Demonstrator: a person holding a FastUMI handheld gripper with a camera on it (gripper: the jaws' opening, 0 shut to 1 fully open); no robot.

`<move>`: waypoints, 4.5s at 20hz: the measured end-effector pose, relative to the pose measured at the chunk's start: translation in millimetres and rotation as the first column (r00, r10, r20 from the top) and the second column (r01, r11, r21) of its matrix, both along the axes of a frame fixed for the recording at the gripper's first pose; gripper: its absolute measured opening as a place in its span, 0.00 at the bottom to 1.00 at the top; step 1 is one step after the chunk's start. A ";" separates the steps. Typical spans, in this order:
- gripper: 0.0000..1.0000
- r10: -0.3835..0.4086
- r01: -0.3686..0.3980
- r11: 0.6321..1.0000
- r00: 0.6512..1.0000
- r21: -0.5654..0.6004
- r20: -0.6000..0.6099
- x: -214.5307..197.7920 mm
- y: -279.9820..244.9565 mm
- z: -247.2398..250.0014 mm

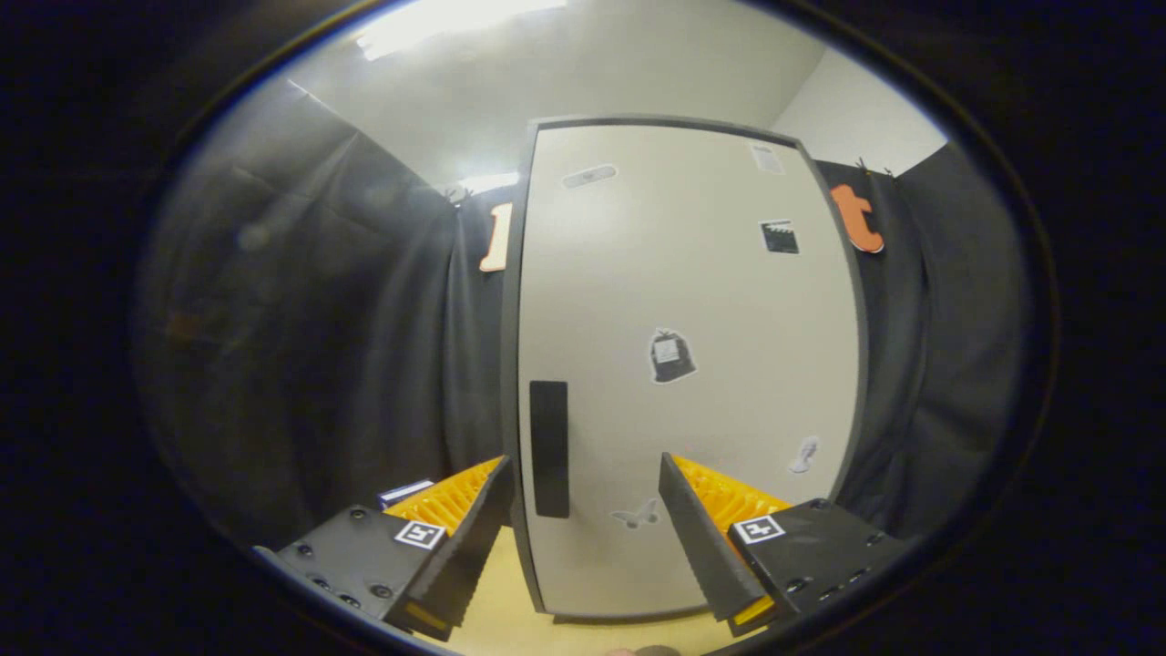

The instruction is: Open the shoe cabinet door, grab the shoes and put them into the shoe cabinet, then close the shoe cabinet door.

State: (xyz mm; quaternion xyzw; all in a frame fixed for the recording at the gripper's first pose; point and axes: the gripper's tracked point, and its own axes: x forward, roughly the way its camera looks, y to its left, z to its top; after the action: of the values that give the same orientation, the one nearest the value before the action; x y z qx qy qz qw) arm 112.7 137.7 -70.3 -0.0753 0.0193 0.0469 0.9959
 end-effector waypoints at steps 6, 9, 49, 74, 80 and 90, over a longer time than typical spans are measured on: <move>0.95 -0.035 0.034 0.999 0.999 -0.015 -0.035 46.0 13.5 -20.1; 0.81 -0.043 0.041 0.999 0.997 -0.035 -0.063 57.8 20.3 -32.3; 0.06 -0.192 0.194 0.981 0.977 0.020 -0.092 -58.2 -35.2 -17.0; 0.04 -0.413 0.421 0.906 0.902 0.040 -0.129 -185.4 -162.5 20.0; 0.03 -0.453 0.460 0.887 0.884 0.040 -0.115 -202.5 -210.6 29.3; 0.02 -0.398 0.402 0.915 0.907 0.002 -0.137 -217.0 -283.4 39.0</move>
State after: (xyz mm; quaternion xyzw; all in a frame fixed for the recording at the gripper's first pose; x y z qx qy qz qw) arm -104.3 -145.7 -31.3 -0.0516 0.1004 -0.1531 0.9817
